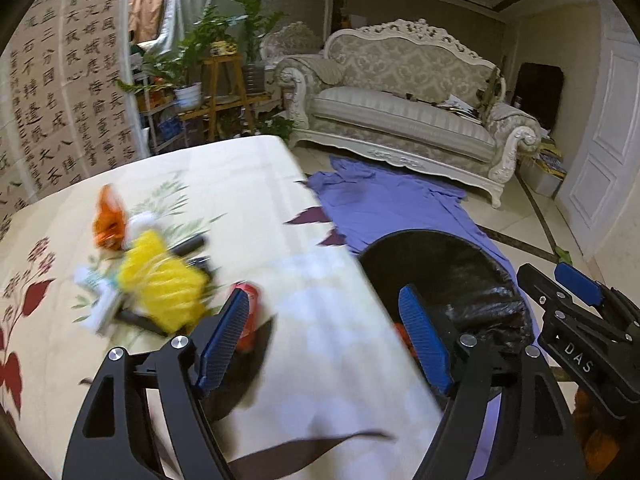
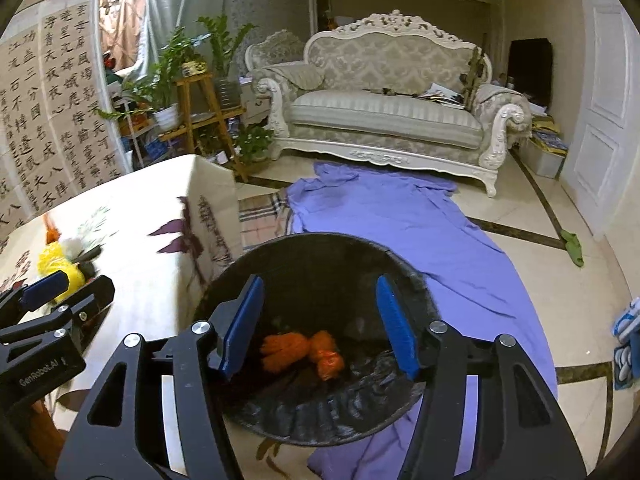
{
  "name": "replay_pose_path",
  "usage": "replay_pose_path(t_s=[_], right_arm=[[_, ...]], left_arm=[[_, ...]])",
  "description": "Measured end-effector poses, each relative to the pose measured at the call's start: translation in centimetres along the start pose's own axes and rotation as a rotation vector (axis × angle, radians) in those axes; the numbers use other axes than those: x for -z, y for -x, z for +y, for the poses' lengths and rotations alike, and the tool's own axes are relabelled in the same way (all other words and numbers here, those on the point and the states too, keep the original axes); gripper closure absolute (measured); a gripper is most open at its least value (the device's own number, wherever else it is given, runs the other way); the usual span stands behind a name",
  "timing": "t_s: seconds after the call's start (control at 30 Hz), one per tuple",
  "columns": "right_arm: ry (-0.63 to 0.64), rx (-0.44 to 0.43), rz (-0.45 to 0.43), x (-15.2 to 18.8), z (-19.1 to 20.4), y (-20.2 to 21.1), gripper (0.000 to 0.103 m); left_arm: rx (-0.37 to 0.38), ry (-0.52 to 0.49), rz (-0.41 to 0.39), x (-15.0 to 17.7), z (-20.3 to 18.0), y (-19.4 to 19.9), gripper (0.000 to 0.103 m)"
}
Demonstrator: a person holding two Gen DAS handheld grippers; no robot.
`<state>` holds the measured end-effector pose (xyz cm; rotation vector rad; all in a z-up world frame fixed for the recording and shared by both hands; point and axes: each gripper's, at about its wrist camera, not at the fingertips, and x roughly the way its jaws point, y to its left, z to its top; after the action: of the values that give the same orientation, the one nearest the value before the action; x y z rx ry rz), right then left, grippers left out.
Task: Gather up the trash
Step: 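Return to the table and grasp the red ribbon with the right tool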
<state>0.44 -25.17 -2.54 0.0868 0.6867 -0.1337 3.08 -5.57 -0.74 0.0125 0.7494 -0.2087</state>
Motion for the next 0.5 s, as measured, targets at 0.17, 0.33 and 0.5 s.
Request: replay_pose_path(t_s=[0.17,0.33,0.5], right_arm=[[0.042,-0.055,0.004,0.8,3.2,1.0,0.044],[0.095,-0.12,0.007,1.6,6.7,2.2,0.044],[0.149,-0.185,0.014,2.2,10.1,3.1,0.044]], left_arm=[[-0.055,0.048,0.001,1.5,3.7,2.2,0.028],[-0.121,0.093,-0.003,2.8,7.2,4.2,0.028],[-0.192,0.147,-0.001,4.4,11.2,5.9,0.028]])
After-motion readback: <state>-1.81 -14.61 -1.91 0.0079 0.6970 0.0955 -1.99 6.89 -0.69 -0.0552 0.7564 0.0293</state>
